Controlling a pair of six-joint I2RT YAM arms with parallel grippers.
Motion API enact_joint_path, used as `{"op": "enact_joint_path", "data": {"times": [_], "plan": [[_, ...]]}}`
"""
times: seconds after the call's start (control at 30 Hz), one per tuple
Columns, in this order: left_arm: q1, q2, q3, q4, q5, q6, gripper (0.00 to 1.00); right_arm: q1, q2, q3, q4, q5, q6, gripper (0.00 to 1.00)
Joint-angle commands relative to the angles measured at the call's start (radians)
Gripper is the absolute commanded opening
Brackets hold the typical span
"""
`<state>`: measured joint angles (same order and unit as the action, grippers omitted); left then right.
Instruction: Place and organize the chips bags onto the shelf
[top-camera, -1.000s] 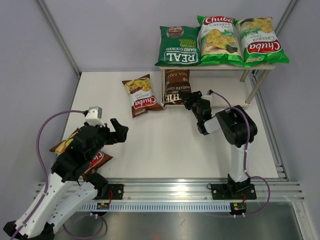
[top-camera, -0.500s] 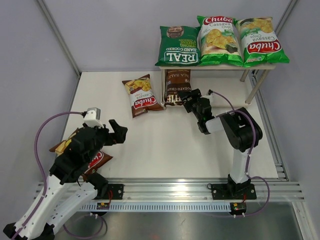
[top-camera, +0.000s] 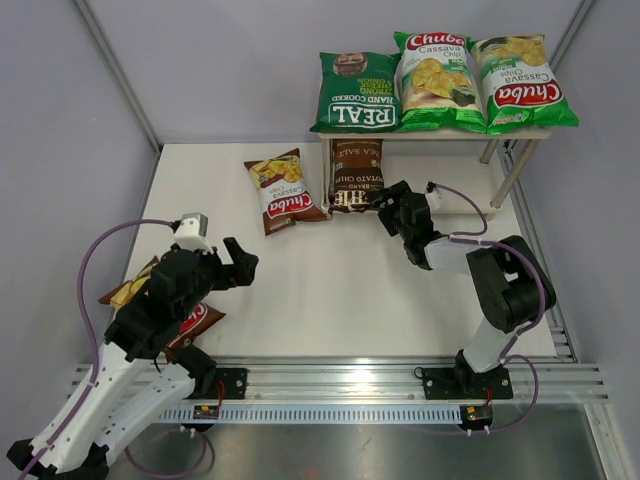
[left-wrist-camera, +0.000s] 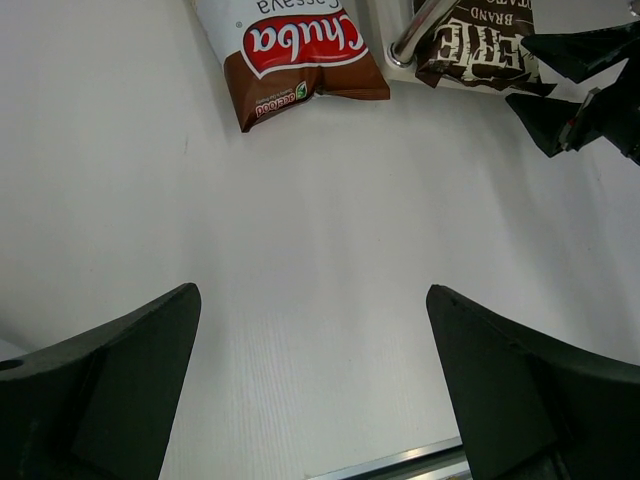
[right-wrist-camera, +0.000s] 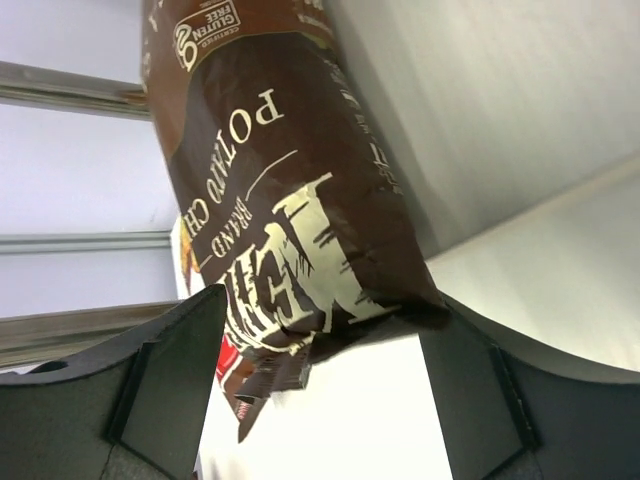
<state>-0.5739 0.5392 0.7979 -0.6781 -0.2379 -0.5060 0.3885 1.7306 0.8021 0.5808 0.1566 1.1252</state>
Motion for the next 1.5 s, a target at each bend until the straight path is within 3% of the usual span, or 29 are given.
{"op": "enact_joint_path", "data": {"times": [0.0,0.13,0.23,0.3,0.5,0.6,0.77,0.9,1.13,1.47], "plan": [[0.003,0.045,0.0,0.066,0.015,-0.012,0.99,-0.01,-0.086,-0.032,-0.099,0.064,-0.025,0.83],[0.008,0.117,-0.023,0.118,-0.024,-0.037,0.99,-0.013,-0.196,-0.07,-0.148,0.072,-0.074,0.86],[0.054,0.195,-0.032,0.189,0.015,-0.074,0.99,-0.014,-0.287,-0.063,-0.235,0.058,-0.148,0.98],[0.08,0.258,-0.042,0.258,0.041,-0.1,0.99,-0.016,-0.359,-0.05,-0.32,0.052,-0.189,1.0],[0.227,0.405,-0.048,0.458,0.184,-0.149,0.99,-0.017,-0.552,-0.003,-0.576,0.018,-0.37,0.99],[0.321,0.501,-0.072,0.595,0.326,-0.184,0.99,-0.017,-0.626,0.017,-0.739,-0.044,-0.441,0.99],[0.442,0.663,-0.121,0.904,0.422,-0.204,0.99,-0.017,-0.807,-0.058,-0.745,-0.358,-0.516,0.99],[0.494,0.83,-0.095,1.078,0.512,-0.198,0.99,-0.019,-0.911,-0.089,-0.782,-0.506,-0.521,1.0],[0.532,1.212,0.13,1.177,0.65,-0.212,0.99,-0.019,-1.04,-0.155,-0.75,-0.623,-0.424,1.0],[0.563,1.485,0.352,1.177,0.764,-0.224,0.99,-0.019,-1.109,-0.162,-0.779,-0.709,-0.424,0.99]]}}
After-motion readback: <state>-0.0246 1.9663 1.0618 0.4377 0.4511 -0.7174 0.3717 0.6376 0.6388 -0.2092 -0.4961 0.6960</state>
